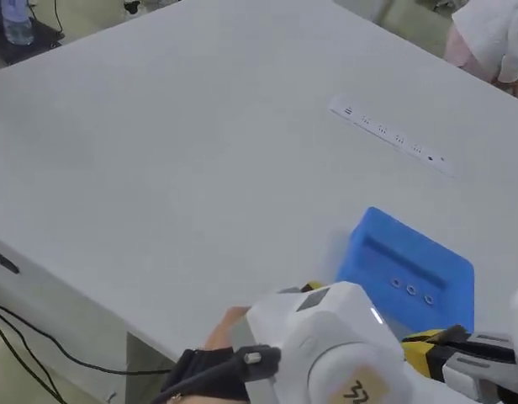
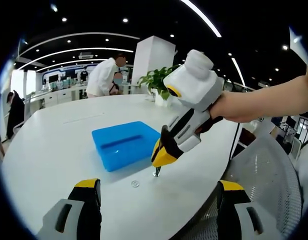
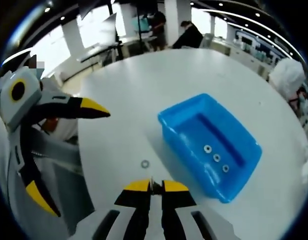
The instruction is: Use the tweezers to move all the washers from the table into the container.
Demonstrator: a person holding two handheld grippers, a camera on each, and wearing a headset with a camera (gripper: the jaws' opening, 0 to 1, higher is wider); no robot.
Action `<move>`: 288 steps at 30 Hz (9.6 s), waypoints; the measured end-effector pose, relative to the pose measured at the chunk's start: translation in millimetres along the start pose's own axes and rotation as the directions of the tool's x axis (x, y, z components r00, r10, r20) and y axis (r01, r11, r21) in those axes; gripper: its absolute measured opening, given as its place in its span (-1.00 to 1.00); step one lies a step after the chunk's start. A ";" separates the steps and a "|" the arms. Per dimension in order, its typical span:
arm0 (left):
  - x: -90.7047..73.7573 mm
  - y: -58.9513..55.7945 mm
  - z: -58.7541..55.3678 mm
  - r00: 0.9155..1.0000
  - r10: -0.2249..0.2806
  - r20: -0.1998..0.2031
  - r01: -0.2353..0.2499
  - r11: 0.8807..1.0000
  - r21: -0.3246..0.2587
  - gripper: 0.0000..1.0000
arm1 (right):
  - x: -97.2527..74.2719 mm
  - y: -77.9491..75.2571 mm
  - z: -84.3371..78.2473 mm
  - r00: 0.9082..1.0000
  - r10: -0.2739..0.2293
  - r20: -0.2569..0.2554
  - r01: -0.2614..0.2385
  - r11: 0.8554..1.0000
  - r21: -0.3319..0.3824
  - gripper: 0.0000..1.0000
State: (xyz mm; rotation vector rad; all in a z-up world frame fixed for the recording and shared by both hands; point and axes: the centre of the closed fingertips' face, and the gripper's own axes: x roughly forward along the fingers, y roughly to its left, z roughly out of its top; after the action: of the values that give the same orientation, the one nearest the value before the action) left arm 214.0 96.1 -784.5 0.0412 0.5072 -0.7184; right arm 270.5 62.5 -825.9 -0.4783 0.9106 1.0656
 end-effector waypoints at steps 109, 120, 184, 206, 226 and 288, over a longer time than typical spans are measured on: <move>-9.8 20.0 -3.7 0.992 0.124 0.005 -0.124 0.992 0.009 0.85 | 37.2 -84.9 87.7 0.886 -0.009 0.464 0.016 1.000 -0.012 -0.92; -10.4 17.8 -4.1 0.993 0.119 -0.002 -0.119 0.993 0.019 0.85 | 15.2 -94.1 99.3 0.849 -0.035 0.527 0.023 0.999 0.030 -0.91; -9.4 13.3 -7.6 0.995 0.098 -0.025 -0.097 0.995 0.034 0.82 | 18.1 21.1 44.7 0.845 0.138 0.516 -0.175 0.984 0.024 -0.90; -7.2 13.9 -11.3 0.995 0.093 -0.039 -0.092 0.995 0.029 0.81 | 21.9 42.3 41.6 0.894 0.150 0.422 -0.062 0.975 -0.216 -0.91; -6.9 10.2 -13.8 0.996 0.071 -0.056 -0.070 0.997 0.033 0.75 | -1.8 19.1 63.7 0.849 0.151 0.506 -0.116 0.988 -0.101 -0.93; -7.4 11.9 -12.4 0.996 0.073 -0.051 -0.073 0.997 0.005 0.78 | 32.7 -63.5 111.5 0.829 0.031 0.559 -0.009 0.999 -0.041 -0.90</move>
State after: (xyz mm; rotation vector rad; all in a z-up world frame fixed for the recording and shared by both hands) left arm 211.5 112.3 -793.6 0.0810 0.5505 -0.6477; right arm 378.2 133.2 -795.4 -0.1610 0.3705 1.1575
